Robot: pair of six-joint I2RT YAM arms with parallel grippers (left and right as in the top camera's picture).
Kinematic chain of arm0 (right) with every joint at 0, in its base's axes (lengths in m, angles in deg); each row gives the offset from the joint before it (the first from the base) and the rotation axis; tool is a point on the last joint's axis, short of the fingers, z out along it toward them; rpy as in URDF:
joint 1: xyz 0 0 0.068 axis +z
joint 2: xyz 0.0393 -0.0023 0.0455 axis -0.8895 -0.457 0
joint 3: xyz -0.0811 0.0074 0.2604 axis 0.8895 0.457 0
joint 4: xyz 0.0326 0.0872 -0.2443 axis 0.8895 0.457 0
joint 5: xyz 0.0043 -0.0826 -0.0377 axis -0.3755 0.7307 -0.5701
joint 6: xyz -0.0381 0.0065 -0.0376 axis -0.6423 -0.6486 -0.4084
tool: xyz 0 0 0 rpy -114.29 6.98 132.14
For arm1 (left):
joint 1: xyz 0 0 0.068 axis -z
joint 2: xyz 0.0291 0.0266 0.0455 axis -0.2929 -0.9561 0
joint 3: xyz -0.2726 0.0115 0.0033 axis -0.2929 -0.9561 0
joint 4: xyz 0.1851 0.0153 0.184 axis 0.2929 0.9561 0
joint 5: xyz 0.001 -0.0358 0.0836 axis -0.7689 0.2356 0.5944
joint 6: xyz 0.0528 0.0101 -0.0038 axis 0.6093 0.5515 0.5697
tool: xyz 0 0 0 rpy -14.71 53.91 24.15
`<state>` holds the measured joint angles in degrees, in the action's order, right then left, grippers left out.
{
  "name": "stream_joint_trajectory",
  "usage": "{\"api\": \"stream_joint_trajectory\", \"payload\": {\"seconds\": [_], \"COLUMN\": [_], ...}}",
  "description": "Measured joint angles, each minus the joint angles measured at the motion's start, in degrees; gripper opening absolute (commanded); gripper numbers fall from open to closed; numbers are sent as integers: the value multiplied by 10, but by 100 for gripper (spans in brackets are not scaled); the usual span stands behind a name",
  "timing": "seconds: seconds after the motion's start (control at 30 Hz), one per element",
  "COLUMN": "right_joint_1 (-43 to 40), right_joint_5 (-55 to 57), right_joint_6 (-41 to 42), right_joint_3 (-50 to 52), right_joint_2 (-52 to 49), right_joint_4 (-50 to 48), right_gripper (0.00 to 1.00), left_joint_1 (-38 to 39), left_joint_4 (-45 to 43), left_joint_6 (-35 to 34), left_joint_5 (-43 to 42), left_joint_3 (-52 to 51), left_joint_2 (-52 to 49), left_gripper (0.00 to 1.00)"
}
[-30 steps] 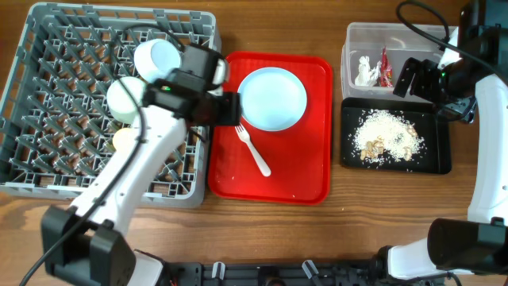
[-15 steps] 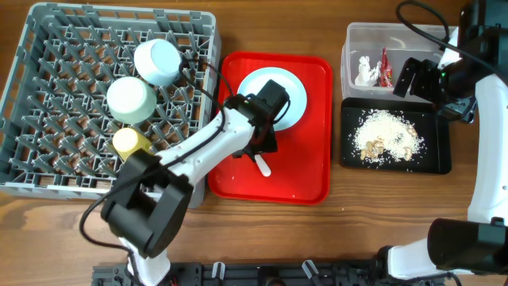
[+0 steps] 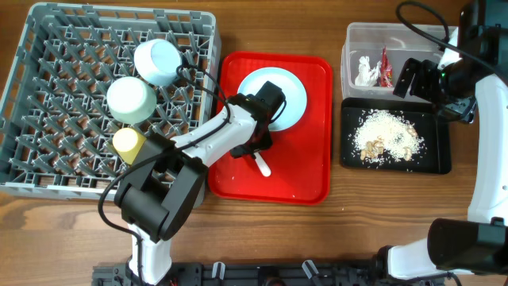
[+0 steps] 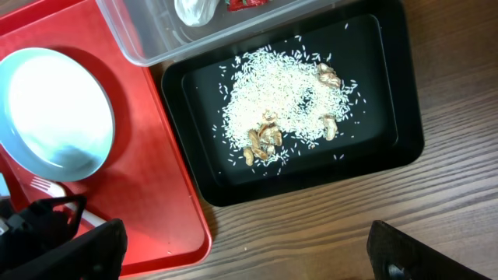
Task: Sort waste into correct bins and load items into the dishwasher rack
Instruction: 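Grasp the white plastic fork on the red tray with the left gripper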
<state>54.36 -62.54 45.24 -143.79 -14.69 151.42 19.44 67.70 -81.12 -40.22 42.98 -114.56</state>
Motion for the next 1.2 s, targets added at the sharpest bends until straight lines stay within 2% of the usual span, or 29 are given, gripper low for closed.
{"api": "stream_joint_trajectory", "payload": {"seconds": [0.07, 0.1, 0.17, 0.23, 0.63, 1.2], "right_joint_1": [0, 0, 0, 0, 5, 5], "right_joint_5": [0, 0, 0, 0, 0, -1], "right_joint_6": [0, 0, 0, 0, -2, -6], "right_joint_3": [0, 0, 0, 0, 0, 0], "right_joint_2": [0, 0, 0, 0, 0, 0], "right_joint_4": [0, 0, 0, 0, 2, 7], "right_gripper": [100, 100, 100, 100, 100, 100], "left_joint_1": [0, 0, 0, 0, -1, -1], "left_joint_4": [0, 0, 0, 0, 3, 5], "left_joint_6": [0, 0, -5, -6, -4, -4], "left_joint_5": [0, 0, 2, 3, 5, 5], "left_joint_3": [0, 0, 0, 1, 2, 3], "left_joint_2": [0, -1, -2, -2, -2, -2], "left_gripper": [38, 28, 18, 14, 4, 4]}}
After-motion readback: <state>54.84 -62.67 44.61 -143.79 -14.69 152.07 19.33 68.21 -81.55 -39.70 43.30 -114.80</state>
